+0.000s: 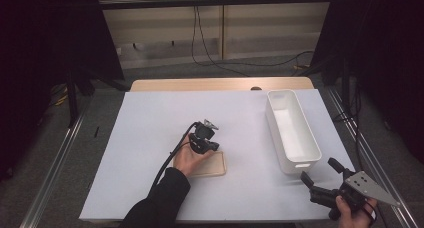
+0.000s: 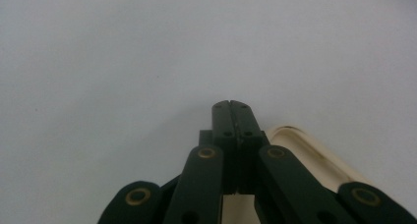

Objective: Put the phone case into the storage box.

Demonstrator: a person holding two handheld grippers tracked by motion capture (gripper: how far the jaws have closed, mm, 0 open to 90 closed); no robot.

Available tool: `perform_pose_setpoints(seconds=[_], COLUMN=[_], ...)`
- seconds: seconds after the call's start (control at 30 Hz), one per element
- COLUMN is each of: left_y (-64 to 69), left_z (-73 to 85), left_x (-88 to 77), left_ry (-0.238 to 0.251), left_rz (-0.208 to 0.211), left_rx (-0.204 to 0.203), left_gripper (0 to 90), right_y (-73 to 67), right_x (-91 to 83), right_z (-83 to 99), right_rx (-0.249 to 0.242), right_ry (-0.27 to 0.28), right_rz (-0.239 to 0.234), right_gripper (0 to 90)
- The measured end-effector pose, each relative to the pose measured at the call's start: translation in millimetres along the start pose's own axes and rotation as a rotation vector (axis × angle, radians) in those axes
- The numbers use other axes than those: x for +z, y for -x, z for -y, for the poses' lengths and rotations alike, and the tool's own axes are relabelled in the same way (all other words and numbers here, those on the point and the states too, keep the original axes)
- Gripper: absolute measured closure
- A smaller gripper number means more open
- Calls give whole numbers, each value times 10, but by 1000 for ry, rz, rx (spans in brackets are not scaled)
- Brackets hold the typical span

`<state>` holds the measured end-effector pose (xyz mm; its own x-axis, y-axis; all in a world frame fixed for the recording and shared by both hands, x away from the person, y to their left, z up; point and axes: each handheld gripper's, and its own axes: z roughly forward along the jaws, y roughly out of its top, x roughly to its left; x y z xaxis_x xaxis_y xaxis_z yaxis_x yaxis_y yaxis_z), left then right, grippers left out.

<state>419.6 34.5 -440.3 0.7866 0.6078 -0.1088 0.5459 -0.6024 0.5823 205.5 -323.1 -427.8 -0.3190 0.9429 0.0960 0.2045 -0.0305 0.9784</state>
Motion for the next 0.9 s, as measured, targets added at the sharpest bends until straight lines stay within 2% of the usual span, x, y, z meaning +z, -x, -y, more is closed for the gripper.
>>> perform_pose_setpoints(seconds=[0.2,0.4,0.53,0.9], left_y=[31,44,78,110], left_z=[28,69,73,138], left_x=[-11,-33,-41,-80], left_ry=[8,14,8,14], left_rz=[-5,10,-2,29], left_rx=[15,34,47,50], left_gripper=[900,900,900,900], right_y=[-1,1,-1,1], right_x=[-3,-3,0,-2], right_z=[-1,0,1,3], right_rx=[0,0,2,1], right_ry=[3,4,2,0], right_rz=[0,-1,0,-3], right_gripper=[0,0,0,0])
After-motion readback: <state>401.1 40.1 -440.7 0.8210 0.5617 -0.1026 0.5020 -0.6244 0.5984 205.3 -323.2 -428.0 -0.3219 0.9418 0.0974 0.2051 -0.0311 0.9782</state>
